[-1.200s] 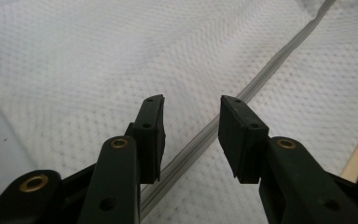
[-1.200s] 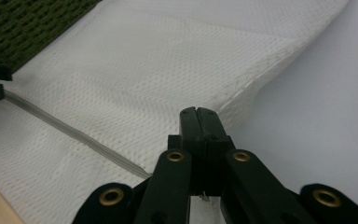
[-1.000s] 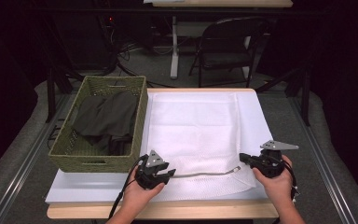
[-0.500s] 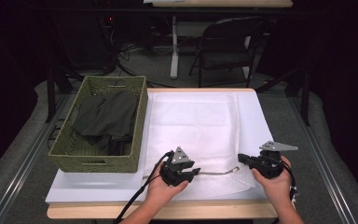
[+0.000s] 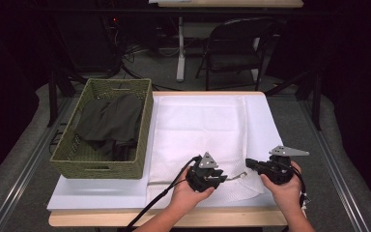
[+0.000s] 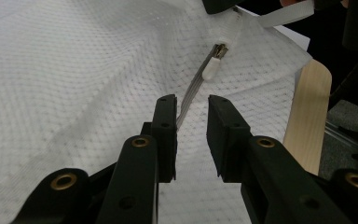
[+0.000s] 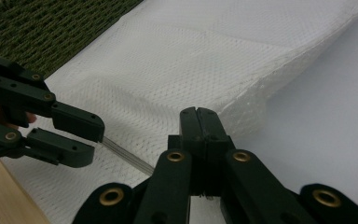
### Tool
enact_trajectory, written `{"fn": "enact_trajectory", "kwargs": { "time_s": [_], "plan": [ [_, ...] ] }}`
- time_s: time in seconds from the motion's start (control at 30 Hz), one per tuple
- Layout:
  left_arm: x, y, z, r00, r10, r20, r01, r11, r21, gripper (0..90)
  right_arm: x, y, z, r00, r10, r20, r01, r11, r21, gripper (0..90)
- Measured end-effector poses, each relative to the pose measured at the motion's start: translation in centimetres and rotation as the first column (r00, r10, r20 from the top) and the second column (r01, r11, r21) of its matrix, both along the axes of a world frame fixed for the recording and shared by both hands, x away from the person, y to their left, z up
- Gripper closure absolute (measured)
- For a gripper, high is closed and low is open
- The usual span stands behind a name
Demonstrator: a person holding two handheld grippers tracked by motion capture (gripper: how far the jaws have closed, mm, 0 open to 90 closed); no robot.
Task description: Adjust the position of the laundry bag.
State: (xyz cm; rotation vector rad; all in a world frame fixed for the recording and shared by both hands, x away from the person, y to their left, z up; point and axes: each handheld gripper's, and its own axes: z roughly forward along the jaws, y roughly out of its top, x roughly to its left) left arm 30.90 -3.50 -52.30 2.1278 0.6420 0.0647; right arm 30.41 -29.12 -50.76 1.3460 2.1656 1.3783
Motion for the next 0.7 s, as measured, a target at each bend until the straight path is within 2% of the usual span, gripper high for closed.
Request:
{"fn": "enact_trajectory", "kwargs": {
  "time_s": [0.2, 0.23, 0.33, 0.43, 0.7],
  "plan": [
    [0.3, -1.6, -0.5, 0.9996, -0.027, -0.005, 0.027, 0.9996, -0.007, 74.3, 0.0, 0.1, 0.1, 1.0000, 0.003, 0.009, -0.003, 1.000, 0.004, 90.0],
    [0.4, -2.0, -0.6, 0.9993, -0.036, -0.007, 0.036, 0.9993, 0.004, 74.9, 0.0, 0.1, 0.2, 0.9999, 0.004, 0.010, -0.004, 1.000, 0.009, 90.0],
    [0.6, -2.5, -0.8, 0.9990, -0.042, -0.012, 0.042, 0.9991, -0.003, 74.2, 0.0, 0.2, 0.3, 1.0000, 0.004, 0.008, -0.004, 1.000, 0.010, 90.0],
    [0.8, -3.3, -1.2, 0.9980, -0.061, -0.018, 0.061, 0.9981, 0.012, 74.2, 0.0, 0.4, 0.3, 0.9998, 0.008, 0.018, -0.009, 1.000, 0.015, 90.0],
    [1.4, -4.1, -2.0, 0.9981, -0.052, -0.032, 0.053, 0.9986, 0.005, 73.3, 0.0, 0.4, 0.3, 0.9996, 0.014, 0.023, -0.014, 1.000, 0.020, 90.0]
  ]
}}
